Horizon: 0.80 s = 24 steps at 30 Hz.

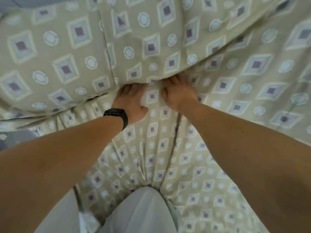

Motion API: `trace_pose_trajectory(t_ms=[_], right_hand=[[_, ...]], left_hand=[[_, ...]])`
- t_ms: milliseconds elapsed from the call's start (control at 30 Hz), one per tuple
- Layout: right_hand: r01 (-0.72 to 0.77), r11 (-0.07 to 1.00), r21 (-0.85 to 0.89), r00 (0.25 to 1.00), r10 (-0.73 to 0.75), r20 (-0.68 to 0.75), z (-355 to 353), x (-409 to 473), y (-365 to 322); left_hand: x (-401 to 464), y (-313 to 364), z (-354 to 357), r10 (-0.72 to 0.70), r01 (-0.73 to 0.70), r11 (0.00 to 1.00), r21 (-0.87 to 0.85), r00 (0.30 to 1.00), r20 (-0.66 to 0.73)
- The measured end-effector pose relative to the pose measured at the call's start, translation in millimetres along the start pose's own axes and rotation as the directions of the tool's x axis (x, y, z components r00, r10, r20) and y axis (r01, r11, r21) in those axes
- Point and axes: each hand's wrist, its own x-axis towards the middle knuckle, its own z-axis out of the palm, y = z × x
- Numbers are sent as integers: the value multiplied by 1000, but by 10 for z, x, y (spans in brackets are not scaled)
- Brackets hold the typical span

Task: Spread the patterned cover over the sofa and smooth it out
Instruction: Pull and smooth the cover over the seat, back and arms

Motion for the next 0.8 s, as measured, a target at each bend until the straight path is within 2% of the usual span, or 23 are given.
trace_pose_trajectory(t_ms=[133, 300, 400, 467, 533, 600, 633, 700, 800], right_hand=[[-49, 998, -35, 997, 51, 64, -80, 329, 45], [18, 998, -55, 996, -14, 87, 26, 665, 94], [-11, 997, -81, 993, 20, 112, 38, 789, 83], [-4, 998, -58, 996, 9, 85, 23, 728, 85], [23, 1000, 17, 999, -23, -38, 66, 487, 122], [-20, 995, 98, 974, 41, -222, 109, 195, 197], [-66, 990, 127, 965, 96, -246, 121, 122, 234], [-196, 969, 151, 957, 223, -186, 160, 135, 273], [-261, 946, 192, 942, 294, -164, 161, 363, 303]], left_hand=[[341, 77, -75, -87, 89, 992, -92, 996, 21], [435, 155, -7, -166, 169, 983, -78, 985, 41], [481, 214, -86, -167, 173, 983, -55, 982, 92], [478, 211, -186, -143, 150, 988, -41, 980, 141], [408, 249, -142, -110, 106, 993, 54, 990, 90], [353, 312, -96, -59, 60, 986, 156, 998, -13], [346, 306, -68, -21, 24, 984, 174, 1000, -21], [402, 278, -14, 44, -45, 985, 168, 999, 10], [524, 337, 81, 5, -9, 995, 101, 999, 37]])
